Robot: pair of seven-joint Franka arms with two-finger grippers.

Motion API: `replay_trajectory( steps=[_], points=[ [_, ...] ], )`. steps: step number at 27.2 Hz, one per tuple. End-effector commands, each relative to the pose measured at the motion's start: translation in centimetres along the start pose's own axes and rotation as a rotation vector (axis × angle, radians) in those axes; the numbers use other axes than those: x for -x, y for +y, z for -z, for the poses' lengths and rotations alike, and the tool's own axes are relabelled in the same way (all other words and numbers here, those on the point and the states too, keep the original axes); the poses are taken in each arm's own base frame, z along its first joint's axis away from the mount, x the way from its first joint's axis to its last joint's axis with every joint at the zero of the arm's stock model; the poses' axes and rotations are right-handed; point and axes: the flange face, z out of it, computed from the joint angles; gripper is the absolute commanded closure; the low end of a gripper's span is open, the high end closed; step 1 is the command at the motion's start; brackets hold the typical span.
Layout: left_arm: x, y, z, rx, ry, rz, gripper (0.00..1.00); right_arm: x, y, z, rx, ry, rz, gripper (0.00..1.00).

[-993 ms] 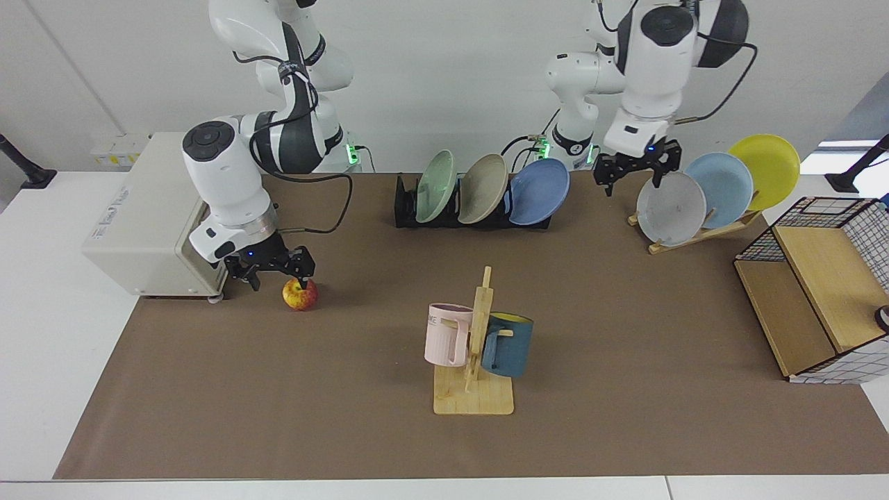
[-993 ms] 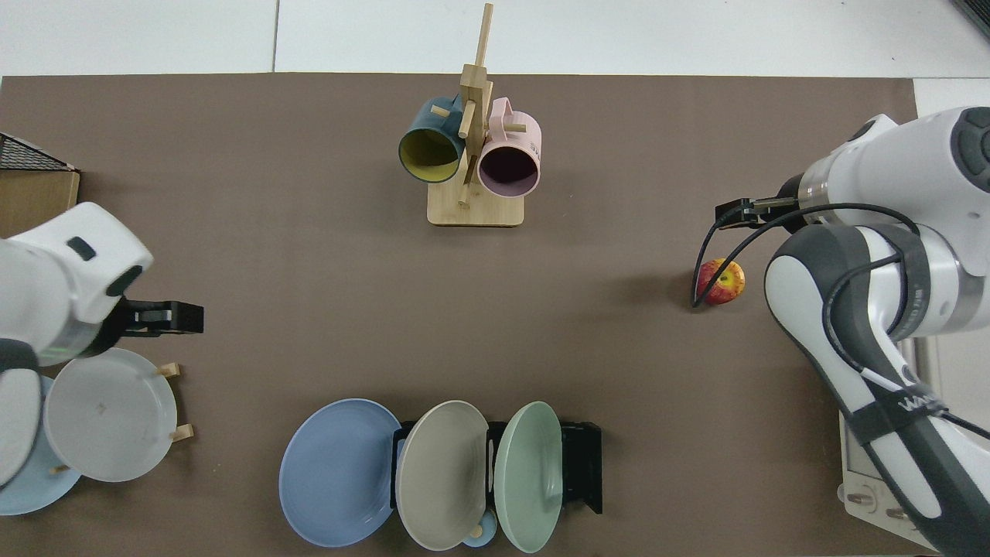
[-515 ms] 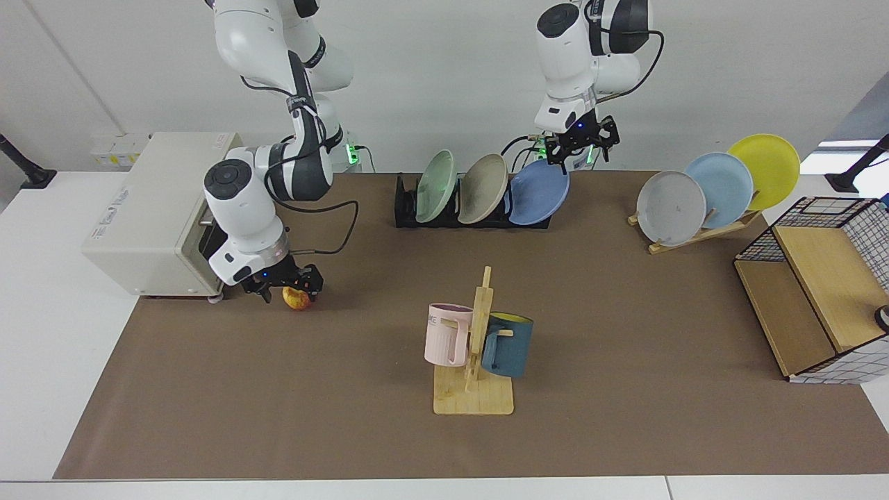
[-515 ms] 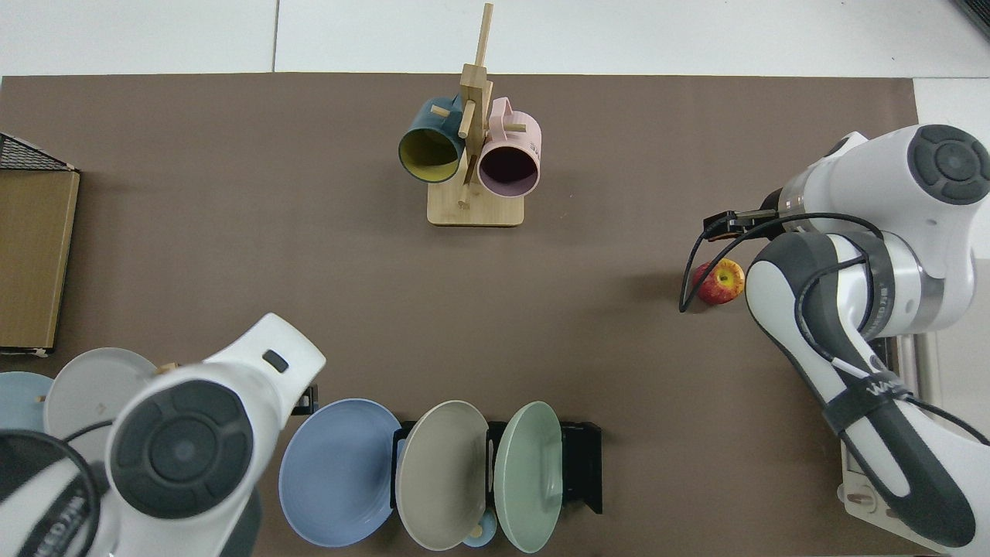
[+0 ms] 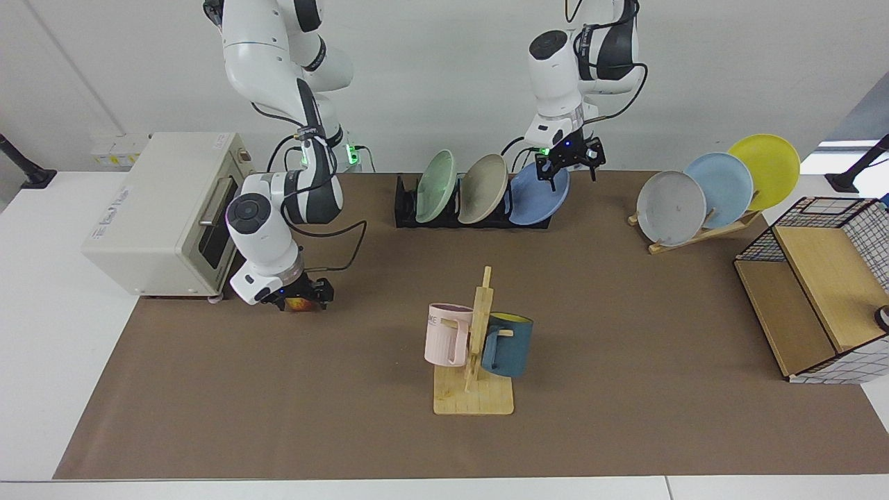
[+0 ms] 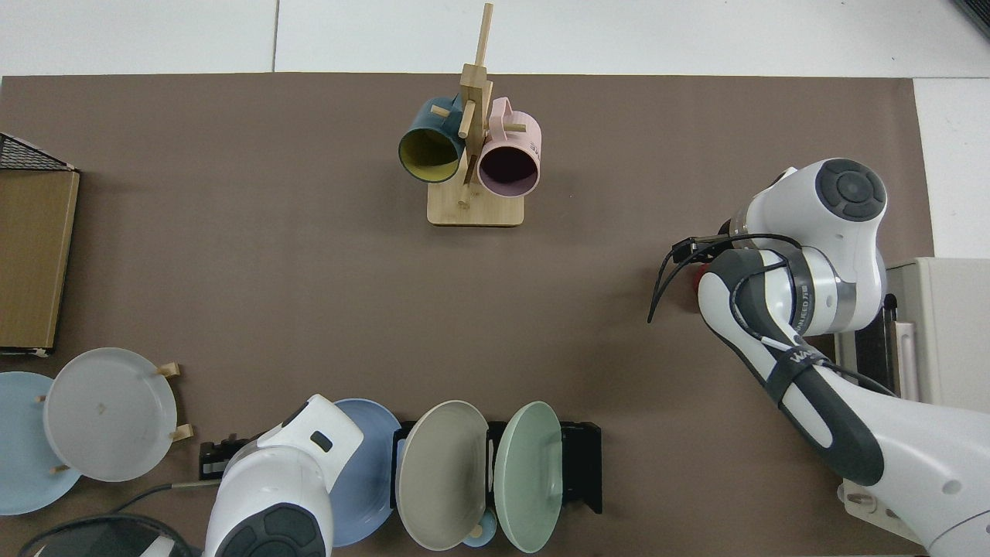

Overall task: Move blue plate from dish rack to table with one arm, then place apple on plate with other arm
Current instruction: 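Reach the right gripper to the apple while the left gripper reaches the rack, then grasp the apple with the right gripper while the left gripper lifts the plate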

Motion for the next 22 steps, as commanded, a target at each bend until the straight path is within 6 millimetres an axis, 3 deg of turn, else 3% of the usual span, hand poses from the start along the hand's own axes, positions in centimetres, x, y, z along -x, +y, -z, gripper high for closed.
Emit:
replay_trajectory(
  steps=[1,4,5,6,7,8,16,19,22],
  points=[
    [0.0,0.7,-2.2,0.031,-0.01,-0.012,0.02,1.5,0.1,-0.4,-0.004,-0.025,-0.015,0.01],
    [0.2,0.9,-3.0,0.028,-0.029,-0.021,0.04,2.1,0.1,-1.1,0.003,-0.041,-0.012,0.08],
    [0.2,0.9,-3.4,0.027,-0.038,-0.026,0.05,2.2,0.1,-1.2,0.004,-0.046,-0.013,0.21],
    [0.2,1.1,-3.7,0.027,-0.047,-0.036,0.05,2.2,0.2,-1.2,0.004,-0.049,-0.016,0.46],
    [0.1,1.1,-3.9,0.027,-0.053,-0.049,0.07,2.2,0.1,-1.2,0.004,-0.056,-0.015,0.79],
    [0.1,1.2,-3.9,0.028,-0.054,-0.058,0.12,2.1,0.2,-1.1,0.005,-0.062,-0.016,1.0],
    [-0.4,1.0,-2.9,0.057,-0.085,-0.086,0.66,-0.2,0.3,2.8,0.017,-0.128,-0.011,1.0],
    [-1.3,0.2,-1.0,0.051,-0.11,-0.122,1.0,-0.8,-0.1,4.3,-0.003,-0.109,-0.026,1.0],
    [-2.0,-0.3,0.8,0.047,-0.126,-0.13,1.0,-0.8,0.0,6.0,-0.022,-0.081,-0.04,1.0]
  ],
)
